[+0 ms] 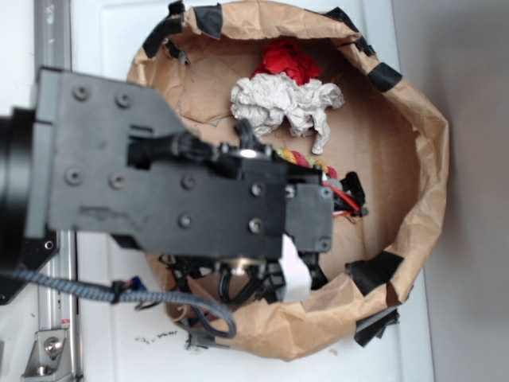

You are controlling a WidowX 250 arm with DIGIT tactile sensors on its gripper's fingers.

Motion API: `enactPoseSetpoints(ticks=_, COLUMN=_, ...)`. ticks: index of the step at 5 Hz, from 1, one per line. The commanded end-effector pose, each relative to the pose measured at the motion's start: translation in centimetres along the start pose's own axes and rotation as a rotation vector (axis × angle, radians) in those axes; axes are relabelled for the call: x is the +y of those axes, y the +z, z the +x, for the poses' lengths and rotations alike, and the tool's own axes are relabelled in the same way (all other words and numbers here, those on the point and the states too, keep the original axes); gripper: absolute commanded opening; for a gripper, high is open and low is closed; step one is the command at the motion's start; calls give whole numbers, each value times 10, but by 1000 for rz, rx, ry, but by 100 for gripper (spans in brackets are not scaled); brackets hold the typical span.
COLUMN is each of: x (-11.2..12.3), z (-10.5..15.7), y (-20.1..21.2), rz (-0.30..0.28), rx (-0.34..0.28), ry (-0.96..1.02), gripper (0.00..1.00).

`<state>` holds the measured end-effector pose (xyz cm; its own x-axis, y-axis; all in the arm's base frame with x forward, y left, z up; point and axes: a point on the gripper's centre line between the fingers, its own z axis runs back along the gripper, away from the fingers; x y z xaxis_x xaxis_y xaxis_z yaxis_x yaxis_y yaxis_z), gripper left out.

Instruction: Grab the black box.

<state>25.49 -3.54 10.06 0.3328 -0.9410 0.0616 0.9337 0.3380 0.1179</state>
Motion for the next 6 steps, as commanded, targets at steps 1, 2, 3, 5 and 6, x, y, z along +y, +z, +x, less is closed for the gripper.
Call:
enactPoseSetpoints(ticks=1, x=-1, z=9, y=8, rz=33, rx=-18, ry=-34, gripper=100)
enactPoseSetpoints(ticks=2, x=-1, z=9, y=8, rz=33, rx=-18, ry=-34, gripper=100)
enactPoseSetpoints(ticks=3, x=-4, z=29, y=-30, rz=65, rx=-28, ry=-45, gripper=100)
enactPoseSetpoints(ticks=5, x=-8, z=45, y=-51, rz=-3, rx=-189, ry=17, gripper=100)
enactPoseSetpoints(ticks=6, x=-9, z=55, y=-56, rz=-79, rx=-254, ry=2, gripper=100)
